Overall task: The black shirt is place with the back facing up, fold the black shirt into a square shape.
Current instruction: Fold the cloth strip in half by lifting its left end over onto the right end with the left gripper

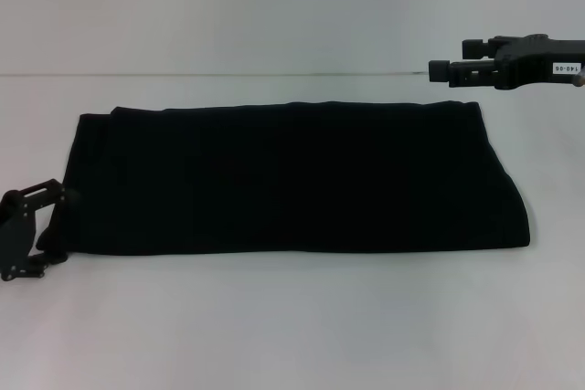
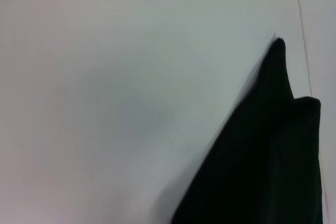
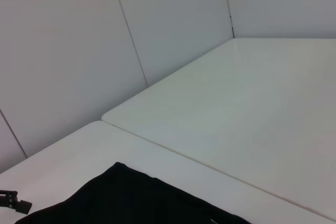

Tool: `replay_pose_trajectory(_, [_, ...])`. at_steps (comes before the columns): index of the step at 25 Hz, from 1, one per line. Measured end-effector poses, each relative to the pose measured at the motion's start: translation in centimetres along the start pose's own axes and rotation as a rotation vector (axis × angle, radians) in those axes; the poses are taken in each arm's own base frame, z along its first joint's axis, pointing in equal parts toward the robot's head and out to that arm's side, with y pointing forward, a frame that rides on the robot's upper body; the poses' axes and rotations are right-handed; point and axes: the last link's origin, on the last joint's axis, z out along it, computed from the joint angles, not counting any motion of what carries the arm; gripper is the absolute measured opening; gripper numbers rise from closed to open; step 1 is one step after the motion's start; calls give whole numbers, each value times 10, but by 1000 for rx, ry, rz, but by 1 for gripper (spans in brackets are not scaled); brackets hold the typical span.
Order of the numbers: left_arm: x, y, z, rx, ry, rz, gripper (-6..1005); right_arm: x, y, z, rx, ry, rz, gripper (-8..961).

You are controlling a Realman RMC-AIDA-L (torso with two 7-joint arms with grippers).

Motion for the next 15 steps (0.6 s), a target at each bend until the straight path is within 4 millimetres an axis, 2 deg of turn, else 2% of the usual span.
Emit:
replay_pose_trajectory(9, [6, 0, 0, -3, 43, 3, 917, -1, 0, 0, 0, -1, -2, 932])
replay_pose_trajectory(15, [8, 8, 0, -21, 41, 15, 913, -2, 0, 0, 0, -2, -5, 932])
